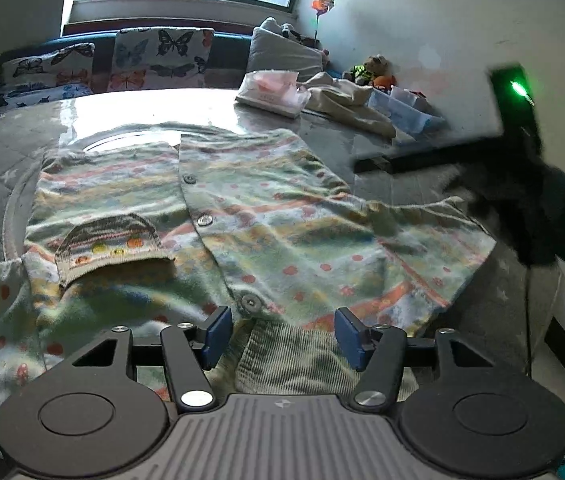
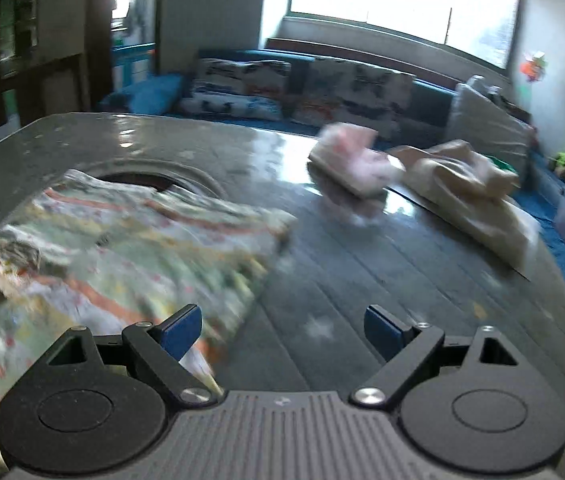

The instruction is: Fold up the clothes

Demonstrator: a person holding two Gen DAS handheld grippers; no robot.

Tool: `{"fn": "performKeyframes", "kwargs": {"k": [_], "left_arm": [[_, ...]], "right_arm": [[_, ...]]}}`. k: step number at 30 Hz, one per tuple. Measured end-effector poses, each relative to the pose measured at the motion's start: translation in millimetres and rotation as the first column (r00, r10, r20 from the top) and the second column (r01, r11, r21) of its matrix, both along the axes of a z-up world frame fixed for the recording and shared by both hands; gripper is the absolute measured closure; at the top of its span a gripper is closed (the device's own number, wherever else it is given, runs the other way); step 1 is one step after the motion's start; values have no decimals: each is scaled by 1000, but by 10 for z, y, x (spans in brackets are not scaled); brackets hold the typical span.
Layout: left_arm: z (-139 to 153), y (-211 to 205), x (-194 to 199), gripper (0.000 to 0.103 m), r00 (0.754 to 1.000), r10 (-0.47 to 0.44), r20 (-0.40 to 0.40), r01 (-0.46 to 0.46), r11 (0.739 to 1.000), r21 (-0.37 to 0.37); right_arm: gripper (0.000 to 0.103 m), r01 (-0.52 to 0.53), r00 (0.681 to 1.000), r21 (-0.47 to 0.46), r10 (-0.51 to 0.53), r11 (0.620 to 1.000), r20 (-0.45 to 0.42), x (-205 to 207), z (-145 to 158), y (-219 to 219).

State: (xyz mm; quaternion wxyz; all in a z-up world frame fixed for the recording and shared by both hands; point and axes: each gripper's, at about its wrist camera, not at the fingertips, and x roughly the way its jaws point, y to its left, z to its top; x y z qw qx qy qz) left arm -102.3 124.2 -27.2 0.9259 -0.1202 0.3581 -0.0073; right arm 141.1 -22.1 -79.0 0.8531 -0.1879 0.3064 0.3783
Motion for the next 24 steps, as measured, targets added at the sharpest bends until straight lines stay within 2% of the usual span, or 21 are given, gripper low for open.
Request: {"fn": "performKeyframes", "kwargs": {"k": [3,11,15,19,24], "left_arm": [[-19,31,-6,44,1000,-2,-3,2,1000,-21],[-21,51,-35,43,1000,-12,0,12,999,-35],[15,69,-113,43,999,-38,-2,37,996,-76],[69,100,-215,43,1000,-13,7,13,997,-80],[32,170,-313,42,1000,20,-7,-20,995,-101]], "right_arm": [[13,-21,1000,-29,21,999,0,136,-73,279],[11,36,999,-91,-36,995,-1,549,-269,535],[11,60,998,-122,-60,991,6,734,-353,652],[12,7,997,-136,4,991,75,553,-209,618],[12,-170,982,-116,178,979,59,34,-41,597]]}}
